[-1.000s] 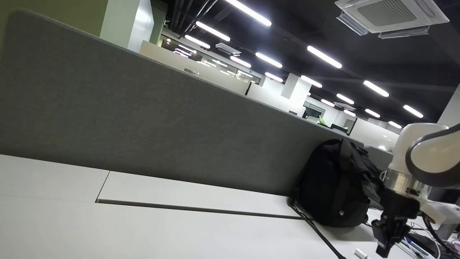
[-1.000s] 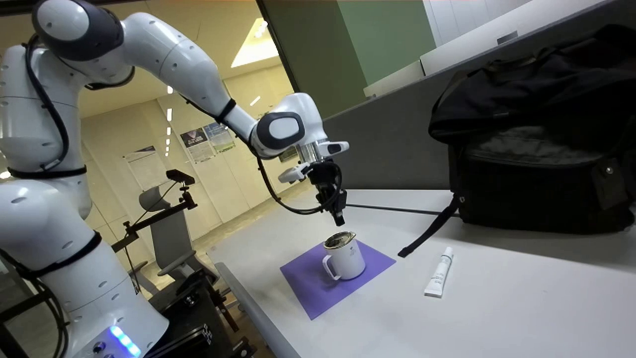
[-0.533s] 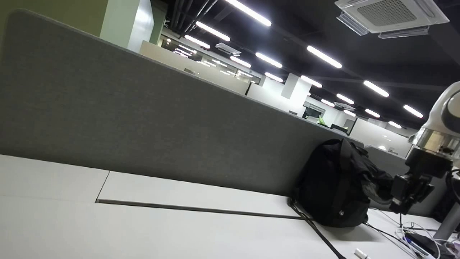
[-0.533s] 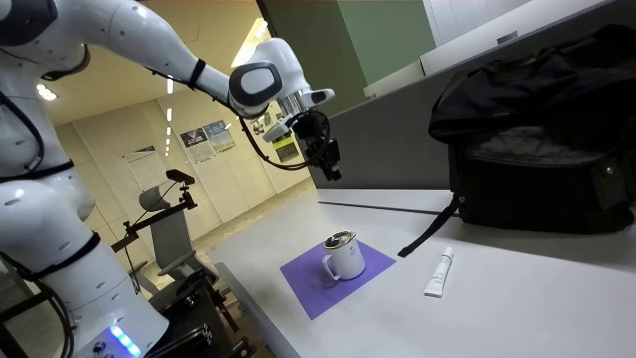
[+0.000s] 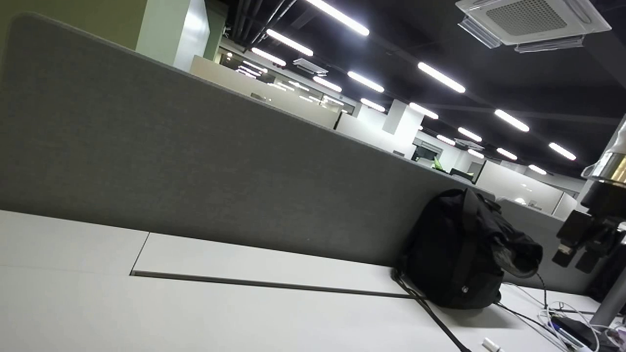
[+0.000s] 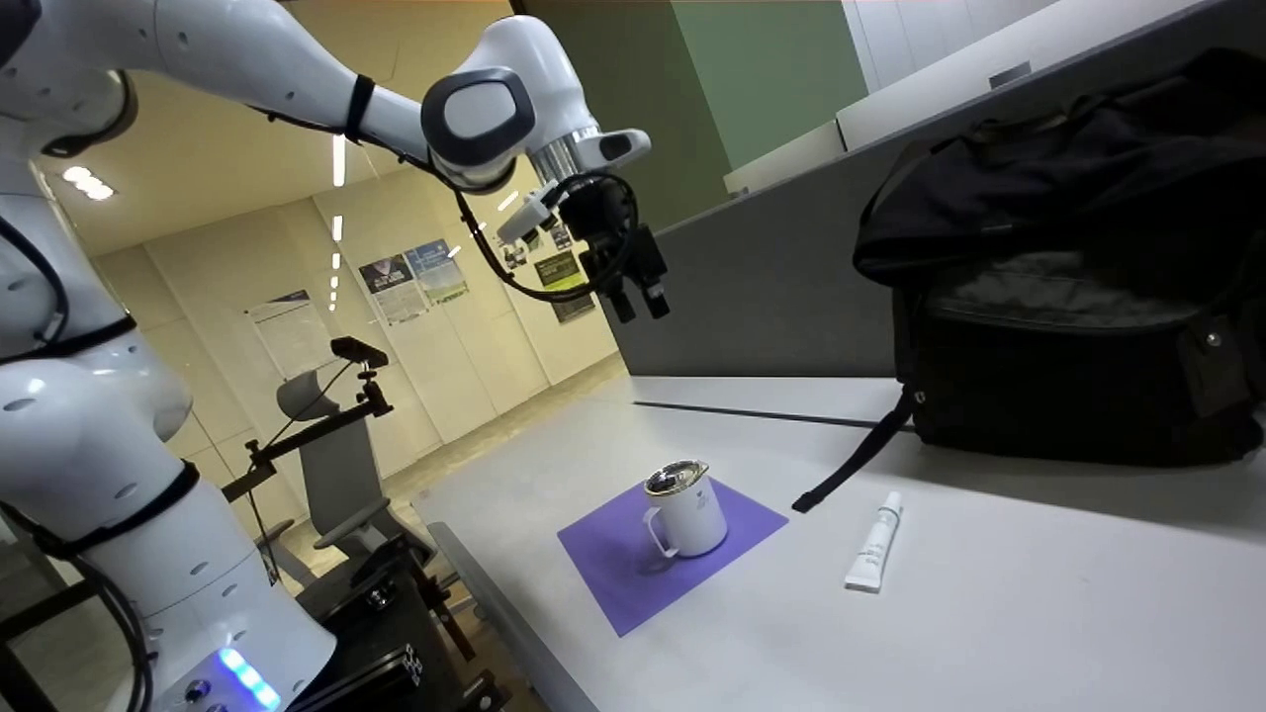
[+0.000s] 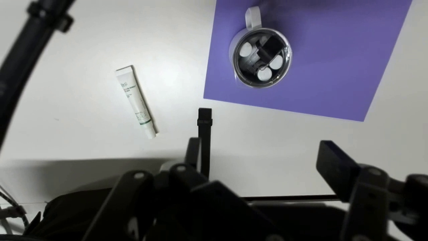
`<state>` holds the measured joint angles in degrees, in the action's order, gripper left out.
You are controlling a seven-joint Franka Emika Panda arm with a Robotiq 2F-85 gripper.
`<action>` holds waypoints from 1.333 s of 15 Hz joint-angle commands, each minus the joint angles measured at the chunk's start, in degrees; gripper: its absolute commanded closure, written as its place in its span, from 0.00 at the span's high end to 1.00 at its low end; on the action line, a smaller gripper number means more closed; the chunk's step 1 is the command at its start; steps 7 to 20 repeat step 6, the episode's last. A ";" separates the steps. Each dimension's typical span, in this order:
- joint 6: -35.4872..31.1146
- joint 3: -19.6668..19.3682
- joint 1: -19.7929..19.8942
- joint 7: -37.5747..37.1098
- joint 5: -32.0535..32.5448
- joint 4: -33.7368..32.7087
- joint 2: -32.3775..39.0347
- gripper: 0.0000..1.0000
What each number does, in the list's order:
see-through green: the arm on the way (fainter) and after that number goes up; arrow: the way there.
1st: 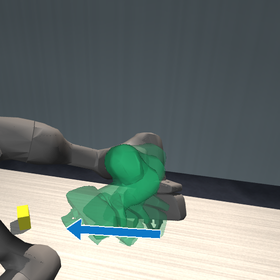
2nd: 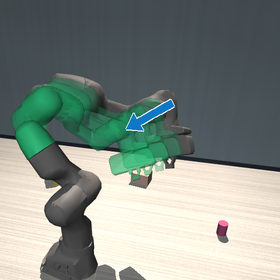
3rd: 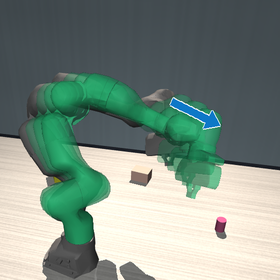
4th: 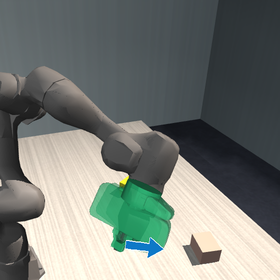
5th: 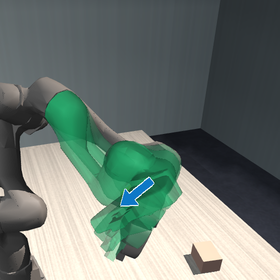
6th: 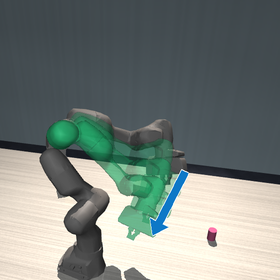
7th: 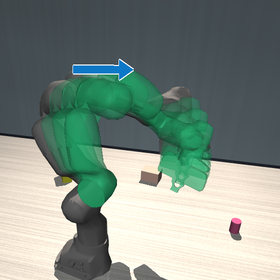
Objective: Close the sliding lid on the travel mug
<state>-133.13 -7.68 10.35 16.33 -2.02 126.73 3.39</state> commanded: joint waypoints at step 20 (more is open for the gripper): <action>1.76 -0.73 -0.23 -0.03 0.53 -0.11 -0.84 1.00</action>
